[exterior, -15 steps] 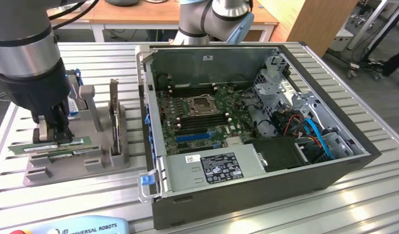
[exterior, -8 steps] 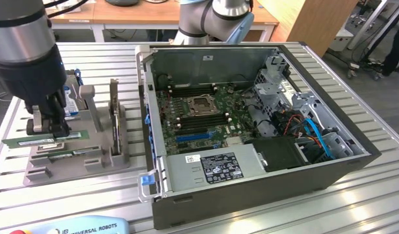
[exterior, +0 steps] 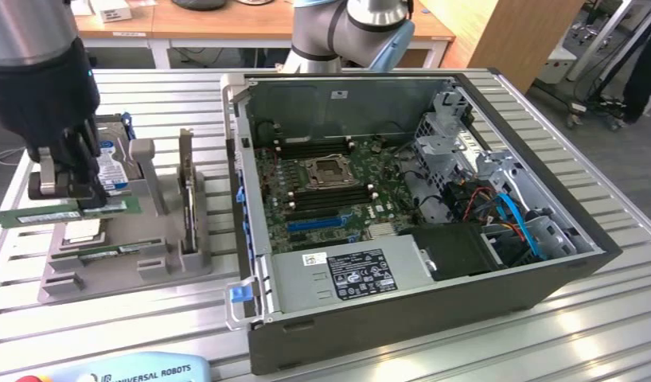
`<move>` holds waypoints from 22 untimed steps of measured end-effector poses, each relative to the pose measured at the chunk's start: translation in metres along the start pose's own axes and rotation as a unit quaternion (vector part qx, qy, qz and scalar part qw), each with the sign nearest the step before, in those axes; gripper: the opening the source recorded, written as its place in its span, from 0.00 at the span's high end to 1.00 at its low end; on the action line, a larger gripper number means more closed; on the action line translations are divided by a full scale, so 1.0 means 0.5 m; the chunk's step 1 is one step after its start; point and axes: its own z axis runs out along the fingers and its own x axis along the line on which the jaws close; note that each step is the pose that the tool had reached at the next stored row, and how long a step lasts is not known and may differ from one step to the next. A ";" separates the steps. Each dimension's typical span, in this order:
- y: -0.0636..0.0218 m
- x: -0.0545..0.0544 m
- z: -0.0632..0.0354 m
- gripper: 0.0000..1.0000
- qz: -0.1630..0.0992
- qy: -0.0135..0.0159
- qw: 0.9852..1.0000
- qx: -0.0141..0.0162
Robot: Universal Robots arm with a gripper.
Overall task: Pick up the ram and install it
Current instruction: 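Pick up the ram and move it above insertion slot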
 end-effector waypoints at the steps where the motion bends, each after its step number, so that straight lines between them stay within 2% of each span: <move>1: 0.000 0.000 -0.008 0.89 0.000 0.000 1.000 0.000; 12: 0.000 -0.001 -0.081 0.89 0.000 0.000 1.000 0.000; 22: 0.001 -0.002 -0.124 0.89 0.000 0.000 1.000 0.000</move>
